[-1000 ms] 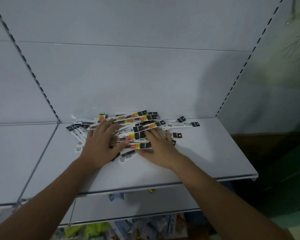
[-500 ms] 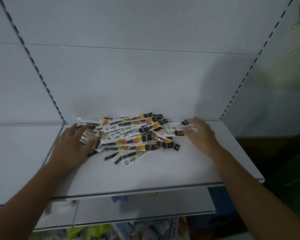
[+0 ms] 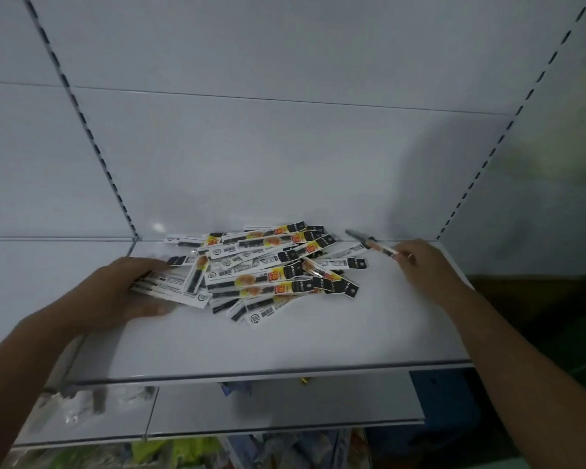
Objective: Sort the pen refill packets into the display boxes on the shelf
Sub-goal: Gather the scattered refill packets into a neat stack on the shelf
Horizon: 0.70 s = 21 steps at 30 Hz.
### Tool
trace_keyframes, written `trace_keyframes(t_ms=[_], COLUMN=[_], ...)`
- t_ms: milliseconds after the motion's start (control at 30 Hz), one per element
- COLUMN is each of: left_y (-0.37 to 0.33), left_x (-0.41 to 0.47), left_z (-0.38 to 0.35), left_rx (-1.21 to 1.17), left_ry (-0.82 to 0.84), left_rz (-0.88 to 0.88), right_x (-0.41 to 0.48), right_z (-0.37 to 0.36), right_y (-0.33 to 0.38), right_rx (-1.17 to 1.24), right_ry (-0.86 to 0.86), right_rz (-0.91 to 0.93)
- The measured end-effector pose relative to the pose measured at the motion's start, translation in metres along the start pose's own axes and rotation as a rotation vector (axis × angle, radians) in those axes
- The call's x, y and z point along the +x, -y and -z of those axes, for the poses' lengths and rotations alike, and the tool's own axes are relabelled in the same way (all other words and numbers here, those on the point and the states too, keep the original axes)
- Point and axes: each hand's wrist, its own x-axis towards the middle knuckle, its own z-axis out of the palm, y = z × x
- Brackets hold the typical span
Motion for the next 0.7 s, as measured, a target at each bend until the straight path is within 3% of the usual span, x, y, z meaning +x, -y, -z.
trace_keyframes(t_ms=[133,267,367,700], left_y=[-0.002,-0.007,-0.011,-0.004], left_x=[0.002,0.001,-0.001,-0.022], left_z=[-0.001,0.001,0.001,0.033], left_rx=[0.076,0.074,0.073,-0.002], left_ry=[0.013,0.041,0.056,0.084], left_rz=[-0.046,-0.049,-0.052,-0.023], right_x=[0.000,0.016,0.025,0.015], right_z=[0.003,-0.029,-0.060,-0.092], right_y=[0.060,0.140,0.174,0.176], right_rx=[0.153,0.129,0.035,0.041], right_ry=[-0.212,-0.047,0.075,0.153], right_rz=[0.123,0.311,0.349,0.322])
